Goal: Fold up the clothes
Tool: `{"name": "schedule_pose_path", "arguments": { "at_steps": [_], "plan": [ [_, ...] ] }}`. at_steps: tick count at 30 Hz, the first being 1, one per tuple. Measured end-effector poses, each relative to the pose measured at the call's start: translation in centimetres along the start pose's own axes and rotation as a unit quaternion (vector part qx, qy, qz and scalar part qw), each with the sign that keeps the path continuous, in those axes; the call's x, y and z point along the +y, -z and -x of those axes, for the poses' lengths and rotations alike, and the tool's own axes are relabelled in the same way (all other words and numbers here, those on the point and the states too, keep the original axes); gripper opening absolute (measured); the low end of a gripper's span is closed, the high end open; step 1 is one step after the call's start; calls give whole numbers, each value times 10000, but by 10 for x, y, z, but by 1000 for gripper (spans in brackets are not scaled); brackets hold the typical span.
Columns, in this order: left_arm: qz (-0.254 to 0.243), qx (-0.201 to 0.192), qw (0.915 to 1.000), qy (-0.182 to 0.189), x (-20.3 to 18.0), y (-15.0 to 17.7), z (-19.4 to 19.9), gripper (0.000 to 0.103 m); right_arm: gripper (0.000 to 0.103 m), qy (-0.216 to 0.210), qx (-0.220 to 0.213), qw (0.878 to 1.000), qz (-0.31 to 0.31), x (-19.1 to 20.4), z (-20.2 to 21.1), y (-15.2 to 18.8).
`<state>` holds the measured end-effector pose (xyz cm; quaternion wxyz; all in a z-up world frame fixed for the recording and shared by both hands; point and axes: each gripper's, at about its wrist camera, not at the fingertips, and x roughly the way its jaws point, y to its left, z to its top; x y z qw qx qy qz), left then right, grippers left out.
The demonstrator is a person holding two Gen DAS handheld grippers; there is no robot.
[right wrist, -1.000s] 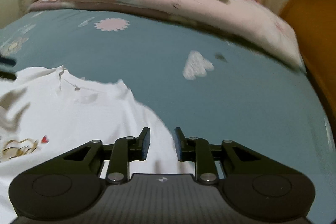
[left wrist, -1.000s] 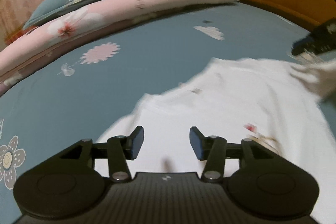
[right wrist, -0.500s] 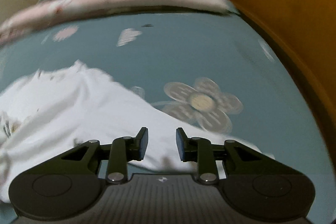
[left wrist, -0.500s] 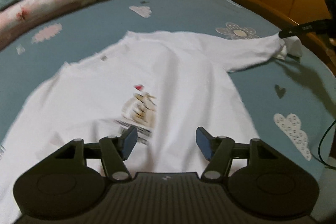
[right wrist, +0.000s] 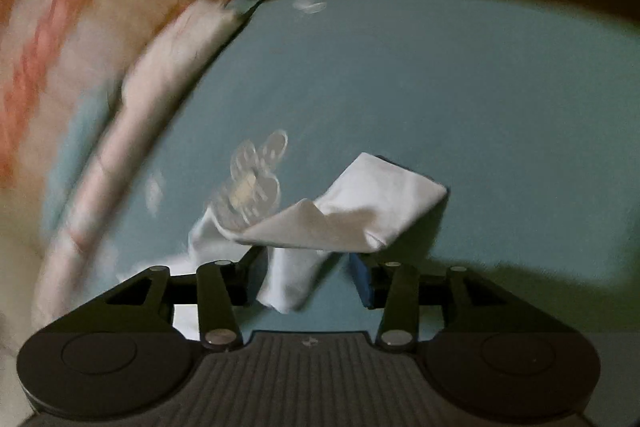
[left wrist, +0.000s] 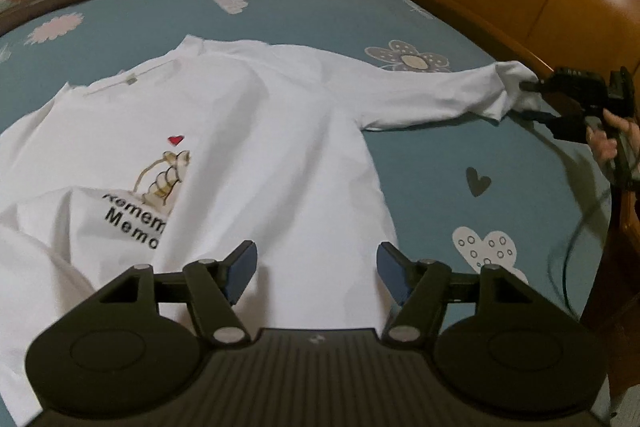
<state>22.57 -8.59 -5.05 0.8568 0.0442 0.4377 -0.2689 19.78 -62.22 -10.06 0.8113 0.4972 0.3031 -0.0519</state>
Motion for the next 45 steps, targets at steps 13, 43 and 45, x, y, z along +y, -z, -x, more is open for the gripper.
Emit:
{"name": "schedule_pose_path", "arguments": {
  "at_steps": [13, 43, 45],
  "plan": [
    [-375, 51, 9991, 204, -30, -2, -12, 71, 62, 887, -650, 9736, 2001, 0, 30, -3],
    [-467, 233, 9979, 380, -46, 1, -25, 72, 18, 472, 1062, 9005, 4189, 108, 54, -8],
    [-443, 224, 9981, 352, -45, 1, -25, 72, 18, 773, 977, 9344, 3337, 89, 28, -33]
  ]
}}
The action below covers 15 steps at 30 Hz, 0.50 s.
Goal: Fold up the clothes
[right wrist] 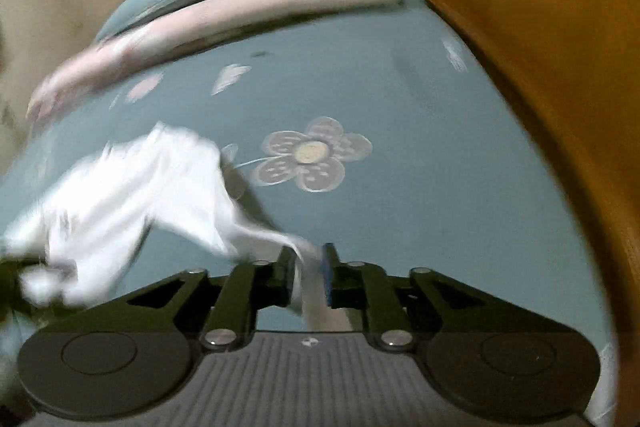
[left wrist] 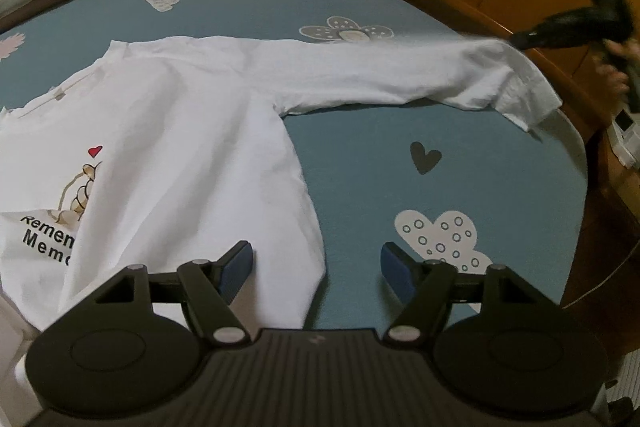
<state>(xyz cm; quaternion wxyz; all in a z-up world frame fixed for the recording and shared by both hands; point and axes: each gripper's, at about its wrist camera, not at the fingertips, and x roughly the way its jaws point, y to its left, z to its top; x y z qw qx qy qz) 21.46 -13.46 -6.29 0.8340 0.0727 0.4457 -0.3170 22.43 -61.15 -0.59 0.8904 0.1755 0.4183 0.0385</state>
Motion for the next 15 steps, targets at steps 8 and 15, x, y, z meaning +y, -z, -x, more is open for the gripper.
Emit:
{"name": "schedule_pose_path", "arguments": {
  "at_steps": [8, 15],
  "plan": [
    [3, 64, 9999, -98, 5, 3, -3, 72, 26, 589, -330, 9948, -760, -35, -30, 18],
    [-62, 83, 9999, -94, -2, 1, -6, 72, 44, 589, -1418, 9829, -1018, -54, 25, 64]
  ]
}}
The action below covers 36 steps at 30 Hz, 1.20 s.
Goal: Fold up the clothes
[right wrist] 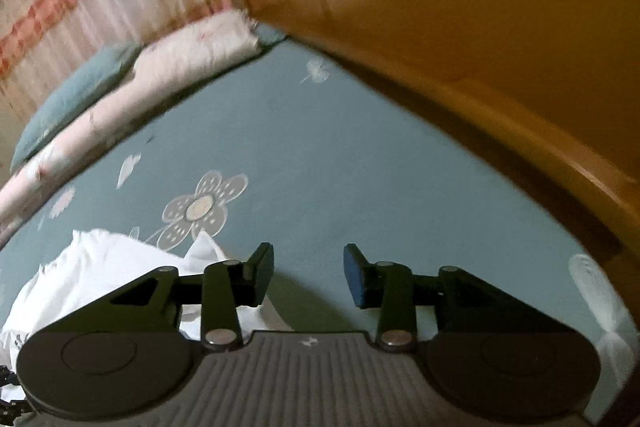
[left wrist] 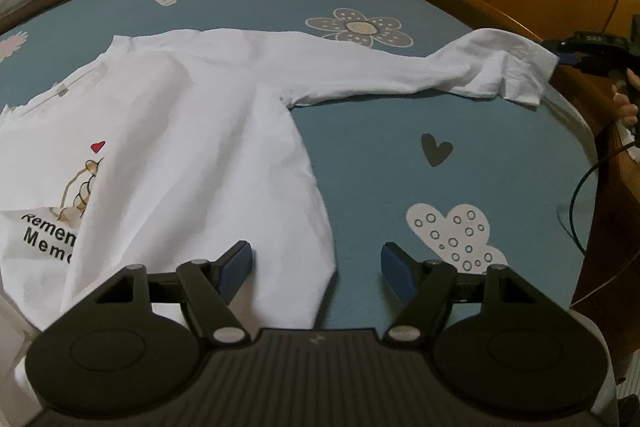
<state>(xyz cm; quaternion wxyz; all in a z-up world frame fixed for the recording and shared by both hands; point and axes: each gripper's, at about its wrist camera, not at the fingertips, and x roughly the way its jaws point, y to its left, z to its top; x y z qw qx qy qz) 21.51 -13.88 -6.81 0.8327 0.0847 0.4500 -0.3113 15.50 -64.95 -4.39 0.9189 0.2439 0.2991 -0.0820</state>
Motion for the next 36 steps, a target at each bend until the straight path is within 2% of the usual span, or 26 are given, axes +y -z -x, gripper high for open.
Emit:
{"name": "schedule_pose_path", "arguments": {
  "at_steps": [1, 4, 7, 11, 16, 19, 20, 21, 22, 24, 25, 31, 36],
  "plan": [
    [-20, 3, 10000, 18, -2, 0, 0, 72, 48, -111, -58, 9999, -66, -4, 5, 2],
    [-70, 45, 10000, 17, -6, 0, -2, 73, 49, -329, 42, 9993, -151, -13, 4, 10],
    [-99, 84, 9999, 3, -8, -1, -5, 73, 49, -195, 275, 9994, -64, -18, -10, 21],
    [-102, 136, 9999, -7, -8, -1, -8, 73, 49, -109, 472, 9985, -249, -23, -35, 35],
    [-121, 173, 9998, -16, -9, -2, -13, 73, 51, -96, 497, 9981, -342, -13, -48, 43],
    [-127, 168, 9998, -6, -11, -2, -15, 73, 51, 55, 564, 9983, -156, 0, -52, 47],
    [-125, 163, 9998, 0, -11, -2, -15, 73, 49, 112, 601, 9981, -59, 3, -50, 49],
    [-119, 154, 9998, 7, -12, -2, -15, 74, 39, 170, 639, 9978, 40, 6, -48, 50],
    [-123, 147, 9998, 18, -12, -2, -14, 74, 23, 257, 690, 9972, 143, 9, -48, 52],
    [-141, 136, 9998, 34, -13, -1, -13, 75, 5, 412, 734, 9961, 275, 12, -46, 52],
    [-149, 131, 9998, 39, -13, -1, -13, 75, 1, 369, 759, 9961, 242, 11, -44, 51],
    [-138, 112, 9998, 54, -12, 0, -9, 75, 1, 261, 572, 9976, 278, 8, -8, 36],
    [-138, 94, 9998, 75, -13, 0, -8, 75, 1, 430, 409, 9976, 361, 3, 20, 17]
  ]
}}
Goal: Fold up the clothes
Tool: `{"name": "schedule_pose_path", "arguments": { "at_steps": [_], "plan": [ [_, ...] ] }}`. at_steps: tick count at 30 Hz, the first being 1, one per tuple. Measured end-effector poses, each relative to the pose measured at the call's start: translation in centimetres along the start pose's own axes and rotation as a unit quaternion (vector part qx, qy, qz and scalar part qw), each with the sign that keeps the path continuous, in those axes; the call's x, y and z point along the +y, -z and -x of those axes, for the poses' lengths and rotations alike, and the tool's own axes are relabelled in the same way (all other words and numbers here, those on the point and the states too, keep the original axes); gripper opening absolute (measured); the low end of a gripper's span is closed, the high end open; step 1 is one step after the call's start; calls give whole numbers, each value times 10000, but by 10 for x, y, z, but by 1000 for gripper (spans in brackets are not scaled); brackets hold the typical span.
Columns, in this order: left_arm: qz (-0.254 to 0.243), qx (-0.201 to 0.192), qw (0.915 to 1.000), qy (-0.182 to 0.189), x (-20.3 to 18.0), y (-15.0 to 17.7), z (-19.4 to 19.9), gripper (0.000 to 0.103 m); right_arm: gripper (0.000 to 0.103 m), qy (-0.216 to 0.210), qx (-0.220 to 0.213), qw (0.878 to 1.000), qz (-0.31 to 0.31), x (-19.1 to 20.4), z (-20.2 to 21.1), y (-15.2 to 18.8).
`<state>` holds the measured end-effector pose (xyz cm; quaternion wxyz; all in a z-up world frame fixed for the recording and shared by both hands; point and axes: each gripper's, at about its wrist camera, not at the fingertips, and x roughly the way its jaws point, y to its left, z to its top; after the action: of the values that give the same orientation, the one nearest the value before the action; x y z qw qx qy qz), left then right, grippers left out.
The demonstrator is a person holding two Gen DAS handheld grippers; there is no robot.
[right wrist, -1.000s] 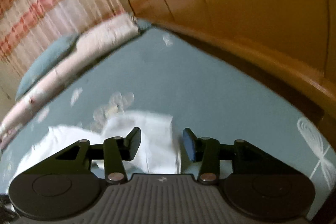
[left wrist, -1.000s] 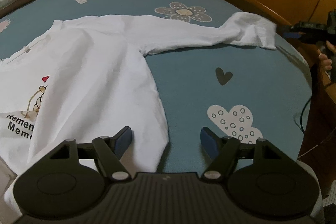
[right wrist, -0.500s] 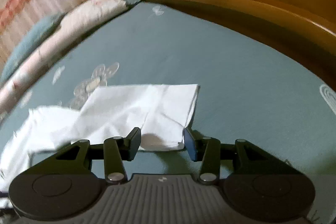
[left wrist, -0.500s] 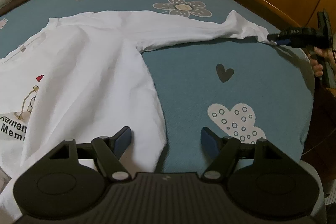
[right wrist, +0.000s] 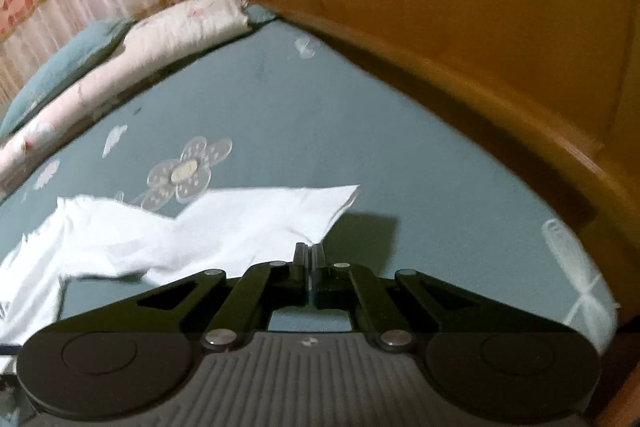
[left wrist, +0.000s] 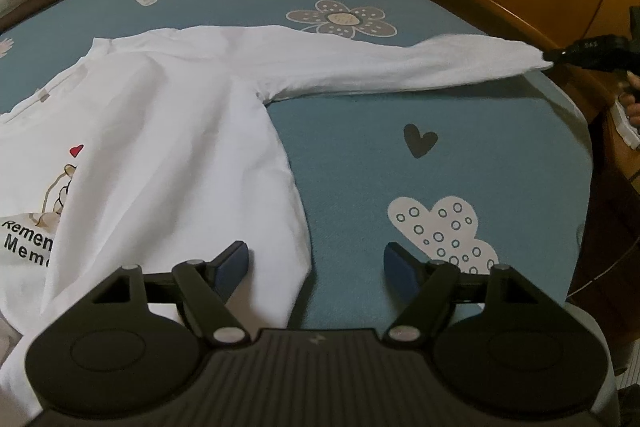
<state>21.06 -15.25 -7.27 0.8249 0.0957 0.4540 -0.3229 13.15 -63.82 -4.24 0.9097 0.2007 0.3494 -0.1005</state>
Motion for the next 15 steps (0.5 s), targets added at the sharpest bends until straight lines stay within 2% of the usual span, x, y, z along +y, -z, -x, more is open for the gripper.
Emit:
{"name": "schedule_pose_path", "arguments": {
  "at_steps": [3, 5, 7, 11, 15],
  "plan": [
    [-18, -15, 10000, 29, -1, 0, 1, 75, 1, 68, 148, 9999, -38, -6, 5, -4],
    [-28, -14, 10000, 52, -2, 0, 2, 75, 5, 455, 326, 9983, 142, -5, 2, -2],
    [-49, -17, 10000, 62, -3, -1, 3, 75, 9, 635, 484, 9966, 205, -6, -2, 1],
    [-97, -24, 9999, 64, -4, -2, 6, 75, 10, 348, 462, 9975, 401, 10, -10, 5],
    [-142, -36, 9999, 24, -5, -4, 6, 75, 10, -65, 535, 9945, 902, 55, -38, -2]
  ]
}}
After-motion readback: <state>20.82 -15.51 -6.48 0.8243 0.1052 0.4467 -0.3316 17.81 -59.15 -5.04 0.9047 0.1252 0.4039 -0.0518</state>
